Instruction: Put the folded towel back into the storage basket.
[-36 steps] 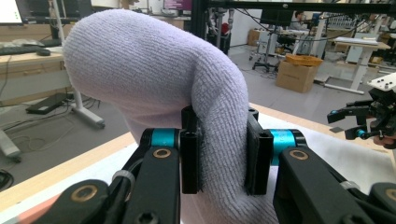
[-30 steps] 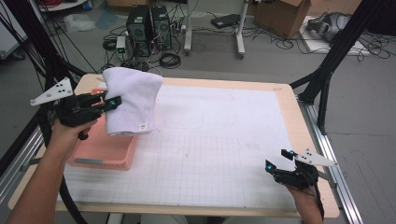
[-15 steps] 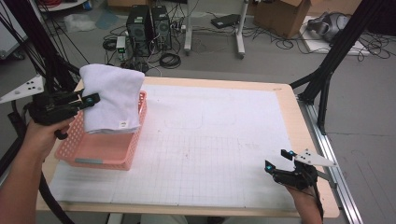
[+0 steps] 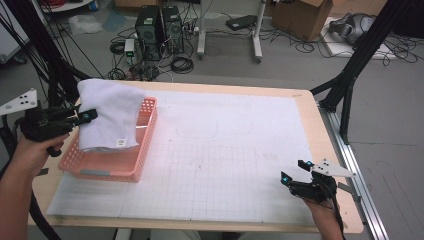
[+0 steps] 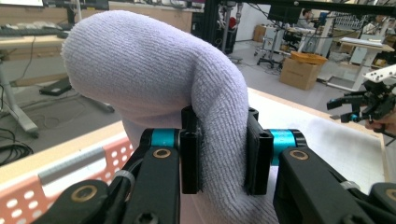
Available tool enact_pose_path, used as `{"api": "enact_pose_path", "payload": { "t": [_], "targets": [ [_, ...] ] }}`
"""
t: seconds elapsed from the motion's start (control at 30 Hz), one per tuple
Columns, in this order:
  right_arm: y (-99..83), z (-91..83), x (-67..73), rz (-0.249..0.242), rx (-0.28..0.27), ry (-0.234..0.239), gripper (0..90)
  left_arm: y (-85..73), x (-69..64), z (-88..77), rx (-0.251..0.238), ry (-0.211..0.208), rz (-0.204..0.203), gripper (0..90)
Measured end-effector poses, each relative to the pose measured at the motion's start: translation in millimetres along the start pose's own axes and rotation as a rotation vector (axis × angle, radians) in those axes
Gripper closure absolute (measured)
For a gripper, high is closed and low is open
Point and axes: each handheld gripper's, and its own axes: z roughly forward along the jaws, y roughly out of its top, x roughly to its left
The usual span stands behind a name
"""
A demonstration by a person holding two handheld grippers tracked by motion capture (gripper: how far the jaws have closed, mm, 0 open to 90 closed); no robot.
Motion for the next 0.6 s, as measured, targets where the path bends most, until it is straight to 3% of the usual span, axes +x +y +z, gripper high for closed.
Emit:
{"api": "enact_pose_path", "payload": {
  "t": [0.33,0.6],
  "targets": [
    [-0.7,1.7,2.2,-0.006,0.012,-0.002,19.2,-27.4,5.0,6.7,0.057,-0.001,-0.027,72.0],
    [-0.1,2.3,3.3,-0.022,0.014,-0.004,19.3,-45.4,10.6,15.1,0.068,0.017,-0.063,71.8]
  ]
}}
